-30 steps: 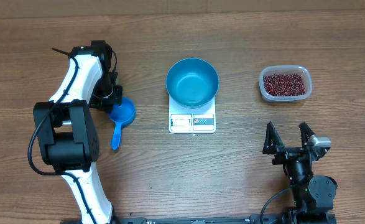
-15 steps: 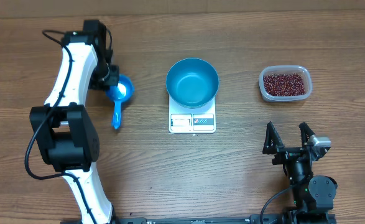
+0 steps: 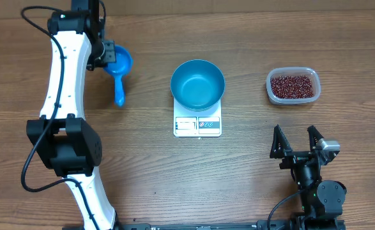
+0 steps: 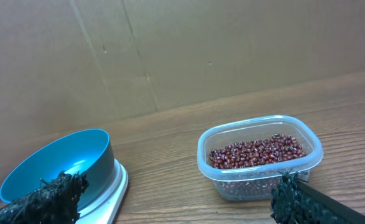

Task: Scoop item into bowl and weigh 150g on scale
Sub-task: 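Lift the blue scoop with the left gripper toward the teal bowl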

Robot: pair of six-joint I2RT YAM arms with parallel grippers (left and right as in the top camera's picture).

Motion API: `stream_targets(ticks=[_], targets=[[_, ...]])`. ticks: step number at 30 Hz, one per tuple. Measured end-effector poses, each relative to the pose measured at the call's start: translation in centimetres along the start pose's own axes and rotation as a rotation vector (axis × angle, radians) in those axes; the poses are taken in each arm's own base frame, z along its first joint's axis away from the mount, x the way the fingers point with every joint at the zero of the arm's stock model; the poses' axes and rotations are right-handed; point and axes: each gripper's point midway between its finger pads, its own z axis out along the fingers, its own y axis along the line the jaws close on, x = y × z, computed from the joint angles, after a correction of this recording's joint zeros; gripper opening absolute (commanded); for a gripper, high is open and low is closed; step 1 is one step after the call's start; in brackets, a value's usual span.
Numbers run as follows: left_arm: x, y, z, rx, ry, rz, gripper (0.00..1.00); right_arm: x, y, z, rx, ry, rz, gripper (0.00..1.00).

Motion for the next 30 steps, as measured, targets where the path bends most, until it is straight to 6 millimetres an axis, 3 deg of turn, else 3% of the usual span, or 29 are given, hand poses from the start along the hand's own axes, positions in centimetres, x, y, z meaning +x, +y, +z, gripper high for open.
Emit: stream_targets(ticks=[5, 11, 13, 21, 30], targets=[[-2.1, -0.9, -2.0, 0.067, -0.077, -0.16, 0.04, 0.0, 0.0, 0.0, 0.0, 0.0, 0.0, 1.0], [-4.3, -5.1, -4.4, 0.329, -0.124, -0.265, 0.04, 0.0, 0.0, 0.0, -0.001, -0.001, 0.0, 1.0], [-4.2, -6.9, -5.2, 0.447, -0.09, -0.318, 0.04, 0.0, 0.0, 0.0, 0.0, 0.0, 0.0, 1.0], [-3.5, -9.6, -6.6, 0.624, 0.029, -0.472, 0.04, 0.0, 0.0, 0.0, -0.001, -0.001, 0.0, 1.0], [-3.1, -10.8, -7.4, 0.699, 0.079, -0.494, 0.04, 0.0, 0.0, 0.0, 0.0, 0.0, 0.0, 1.0]])
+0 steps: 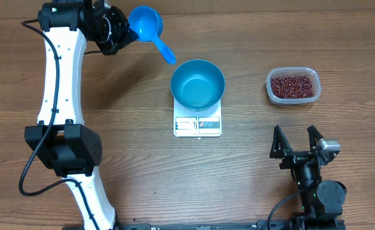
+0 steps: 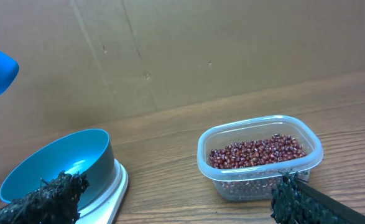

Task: Scoop item into bowl and weigh 150g on scale
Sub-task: 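Lift the blue scoop with the left gripper toward the teal bowl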

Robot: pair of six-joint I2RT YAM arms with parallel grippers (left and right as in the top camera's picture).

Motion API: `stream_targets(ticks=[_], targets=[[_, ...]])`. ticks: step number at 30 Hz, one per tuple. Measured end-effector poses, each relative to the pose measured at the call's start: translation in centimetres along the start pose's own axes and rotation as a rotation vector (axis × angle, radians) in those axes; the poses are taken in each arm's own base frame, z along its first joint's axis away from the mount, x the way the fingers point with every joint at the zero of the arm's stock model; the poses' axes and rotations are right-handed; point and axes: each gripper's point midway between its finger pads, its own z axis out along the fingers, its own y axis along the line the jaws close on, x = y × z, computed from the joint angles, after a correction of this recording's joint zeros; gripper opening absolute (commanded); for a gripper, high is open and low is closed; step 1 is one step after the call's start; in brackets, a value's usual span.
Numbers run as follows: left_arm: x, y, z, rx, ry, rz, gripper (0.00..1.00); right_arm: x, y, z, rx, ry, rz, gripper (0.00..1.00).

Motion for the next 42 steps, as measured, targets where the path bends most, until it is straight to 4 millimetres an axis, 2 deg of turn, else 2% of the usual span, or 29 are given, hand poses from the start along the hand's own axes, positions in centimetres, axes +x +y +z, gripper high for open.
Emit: stream_targets(ticks=[13, 27, 42], targets=[[1.0, -0.5, 0.5, -0.002, 0.028, -0.177, 0.04, 0.0, 0.0, 0.0, 0.0, 0.0, 0.0, 1.0], [7.7, -4.6, 4.5, -0.067, 0.086, -0.122, 0.04, 0.0, 0.0, 0.0, 0.0, 0.0, 0.0, 1.0], [7.5, -4.1, 4.6, -0.104, 0.051, -0.266, 0.04, -0.1, -0.5, 0.0, 0.029, -0.006, 0.0, 1.0]])
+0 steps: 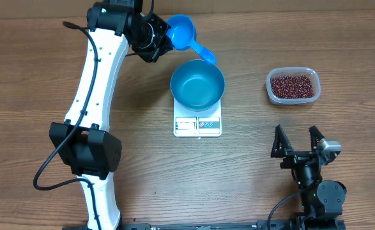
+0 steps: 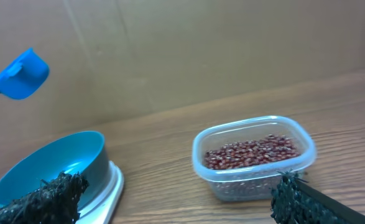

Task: Scoop item into bowl and weigh 150g on scale
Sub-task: 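Lift the blue scoop with the left gripper toward the teal bowl, then swing the right arm toward the bean tub and the scoop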

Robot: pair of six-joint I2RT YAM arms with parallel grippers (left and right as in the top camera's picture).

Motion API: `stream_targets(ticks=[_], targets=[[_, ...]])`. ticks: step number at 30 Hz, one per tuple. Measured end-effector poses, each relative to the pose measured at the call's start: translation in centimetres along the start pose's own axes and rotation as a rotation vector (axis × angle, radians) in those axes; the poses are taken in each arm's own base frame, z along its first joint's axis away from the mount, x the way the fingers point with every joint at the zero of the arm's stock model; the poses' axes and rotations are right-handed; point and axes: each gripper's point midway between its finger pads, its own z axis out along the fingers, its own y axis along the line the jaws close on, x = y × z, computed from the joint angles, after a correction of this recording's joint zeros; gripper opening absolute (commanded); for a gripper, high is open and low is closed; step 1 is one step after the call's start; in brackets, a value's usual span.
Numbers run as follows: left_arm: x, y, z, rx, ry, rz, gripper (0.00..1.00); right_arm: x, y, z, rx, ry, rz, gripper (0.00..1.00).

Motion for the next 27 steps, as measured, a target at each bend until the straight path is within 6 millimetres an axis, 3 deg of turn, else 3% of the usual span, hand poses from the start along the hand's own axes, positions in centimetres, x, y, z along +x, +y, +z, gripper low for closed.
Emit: stream_targets(ticks=[8, 19, 27], targets=[[0.1, 0.2, 0.0, -0.009, 0.003, -0.1, 0.04, -0.5, -0.5, 0.0, 0.031, -0.023, -0.001, 1.0], [0.1, 0.2, 0.0, -0.009, 0.003, -0.151, 0.04, -8.0, 1.0, -1.4, -0.03, -0.336, 0.05, 1.0], [0.1, 0.2, 0.0, -0.009, 0.002, -0.154, 0.04, -8.1, 0.6, -1.1, -0.01, -0.287, 0.168, 1.0]])
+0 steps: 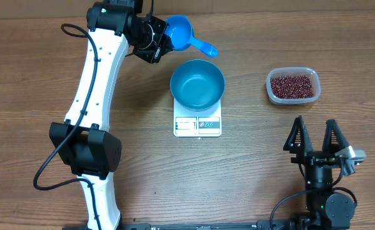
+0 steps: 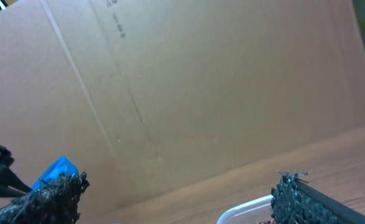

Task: Scoop item into bowl and weigh 150g on scale
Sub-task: 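Swing the right arm toward the bean tub and the scoop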

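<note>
My left gripper (image 1: 160, 39) is shut on a blue scoop (image 1: 179, 33), held in the air just behind and left of the bowl, its handle pointing right. The empty blue bowl (image 1: 197, 84) stands on a white scale (image 1: 197, 126) at the table's middle. A clear container of red beans (image 1: 293, 86) sits at the right. My right gripper (image 1: 318, 136) is open, with nothing in it, near the front right, well in front of the container. In the right wrist view the scoop (image 2: 55, 172) shows at far left and only the container's rim (image 2: 247, 213) at the bottom.
A brown cardboard wall (image 2: 201, 93) closes off the back of the wooden table (image 1: 302, 38). The white left arm (image 1: 91, 83) reaches from the front left across to the back middle.
My right gripper has shifted to the right and tilted upward, so its camera now faces the cardboard wall and the bowl has left its view. The scoop's handle has swung slightly up; the left arm has barely moved.
The scoop first lay on the table at the far left with my left gripper on it. Then it was held in the air at the back left, then just behind the bowl, where it still is. My right gripper stayed open at the front right, shifting only now.
</note>
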Robot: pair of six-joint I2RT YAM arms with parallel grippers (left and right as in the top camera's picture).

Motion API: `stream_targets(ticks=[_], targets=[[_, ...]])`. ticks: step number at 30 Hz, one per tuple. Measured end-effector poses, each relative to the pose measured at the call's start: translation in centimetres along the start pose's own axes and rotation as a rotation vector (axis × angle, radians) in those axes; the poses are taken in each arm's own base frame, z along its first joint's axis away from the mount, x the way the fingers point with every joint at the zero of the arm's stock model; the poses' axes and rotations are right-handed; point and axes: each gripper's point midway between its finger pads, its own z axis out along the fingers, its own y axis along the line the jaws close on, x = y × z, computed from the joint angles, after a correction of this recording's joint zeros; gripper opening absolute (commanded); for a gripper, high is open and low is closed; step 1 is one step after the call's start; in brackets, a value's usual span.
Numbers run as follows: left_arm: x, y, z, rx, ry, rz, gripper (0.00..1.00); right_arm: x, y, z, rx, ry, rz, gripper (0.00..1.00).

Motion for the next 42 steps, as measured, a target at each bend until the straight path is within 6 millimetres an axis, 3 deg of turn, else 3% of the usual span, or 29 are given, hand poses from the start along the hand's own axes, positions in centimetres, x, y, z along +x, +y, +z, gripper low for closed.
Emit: stream_targets(ticks=[6, 13, 19, 25, 29, 36, 42], targets=[[-0.1, 0.0, 0.0, -0.001, -0.003, 0.0, 0.04, -2.3, 1.2, 1.4, 0.032, 0.079, 0.025, 1.0], [-0.1, 0.0, 0.0, -0.002, -0.007, 0.0, 0.04, -2.7, 3.0, 6.4, 0.03, 0.252, 0.038, 1.0], [-0.2, 0.0, 0.0, -0.002, -0.011, 0.0, 0.04, -0.7, 6.3, 12.4, -0.164, 0.34, 0.065, 1.0], [-0.4, 0.1, 0.0, -0.008, -0.026, -0.001, 0.04, 0.9, 10.5, 15.5, -0.475, 0.322, 0.192, 1.0], [-0.5, 0.2, 0.0, -0.012, -0.031, -0.005, 0.04, 2.3, 10.9, 16.6, -0.532, 0.357, 0.396, 1.0], [-0.6, 0.4, 0.0, -0.02, -0.036, -0.034, 0.04, 8.2, 9.1, 17.5, -0.416, 0.56, 0.743, 1.0], [-0.3, 0.5, 0.1, -0.024, -0.035, -0.109, 0.04, 9.1, 11.7, 17.1, -0.424, 0.59, 0.836, 1.0]])
